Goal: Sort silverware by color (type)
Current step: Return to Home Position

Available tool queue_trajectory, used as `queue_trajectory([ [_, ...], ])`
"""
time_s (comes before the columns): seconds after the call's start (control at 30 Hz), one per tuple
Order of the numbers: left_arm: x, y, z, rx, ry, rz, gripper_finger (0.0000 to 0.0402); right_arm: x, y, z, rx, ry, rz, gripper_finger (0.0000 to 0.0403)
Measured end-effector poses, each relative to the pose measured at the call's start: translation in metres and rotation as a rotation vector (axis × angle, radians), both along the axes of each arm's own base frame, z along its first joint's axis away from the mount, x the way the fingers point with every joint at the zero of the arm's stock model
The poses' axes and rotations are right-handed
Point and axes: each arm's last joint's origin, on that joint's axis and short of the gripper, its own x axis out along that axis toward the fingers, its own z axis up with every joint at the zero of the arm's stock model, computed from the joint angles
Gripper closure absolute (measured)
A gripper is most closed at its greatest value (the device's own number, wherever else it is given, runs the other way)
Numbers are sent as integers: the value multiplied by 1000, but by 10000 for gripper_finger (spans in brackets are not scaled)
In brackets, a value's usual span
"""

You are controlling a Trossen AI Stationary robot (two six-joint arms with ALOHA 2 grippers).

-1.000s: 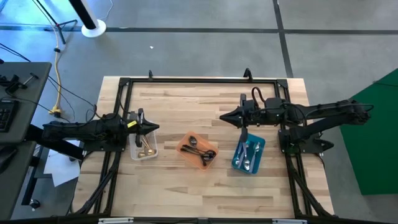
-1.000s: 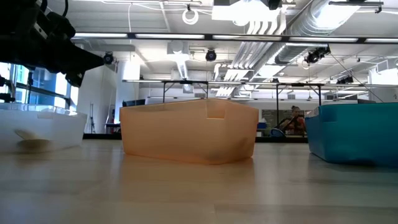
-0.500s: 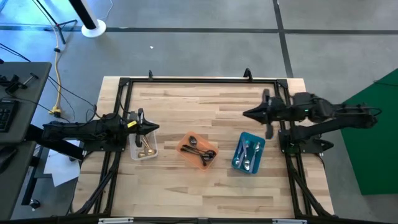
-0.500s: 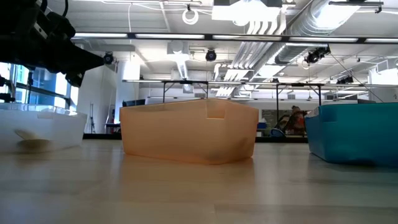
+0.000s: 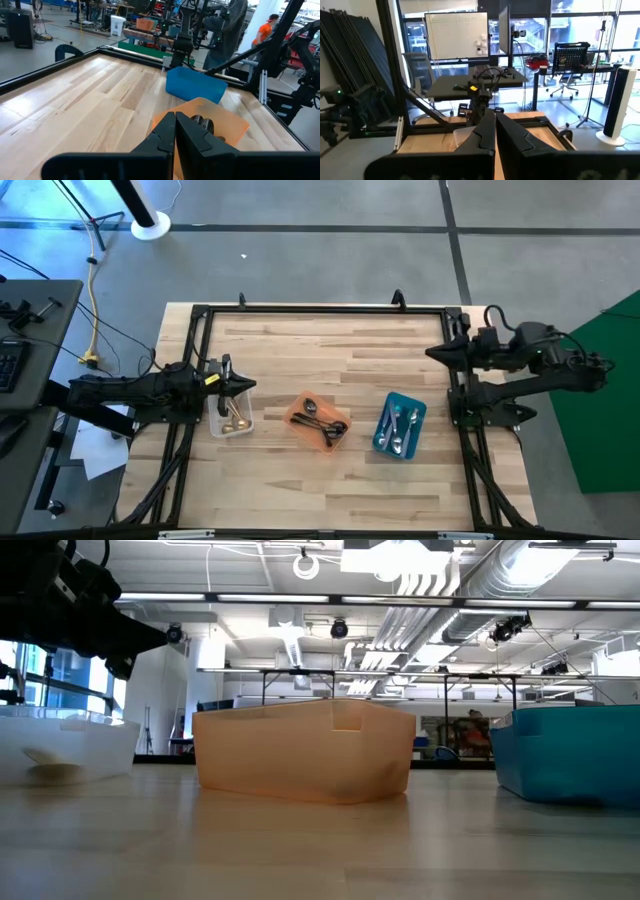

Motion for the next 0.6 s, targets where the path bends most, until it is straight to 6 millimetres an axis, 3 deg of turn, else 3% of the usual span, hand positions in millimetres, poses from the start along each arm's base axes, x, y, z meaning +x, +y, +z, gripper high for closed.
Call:
queue_trajectory([
  [0.17,0,0,0,0,0,0,398,1,-1,-12,-4,-30,-22,403],
  [0.37,0,0,0,0,0,0,398,11,0,-59,42,-128,-19,403],
  [0.6,0,0,0,0,0,0,398,14,1,-109,80,-111,-6,403],
])
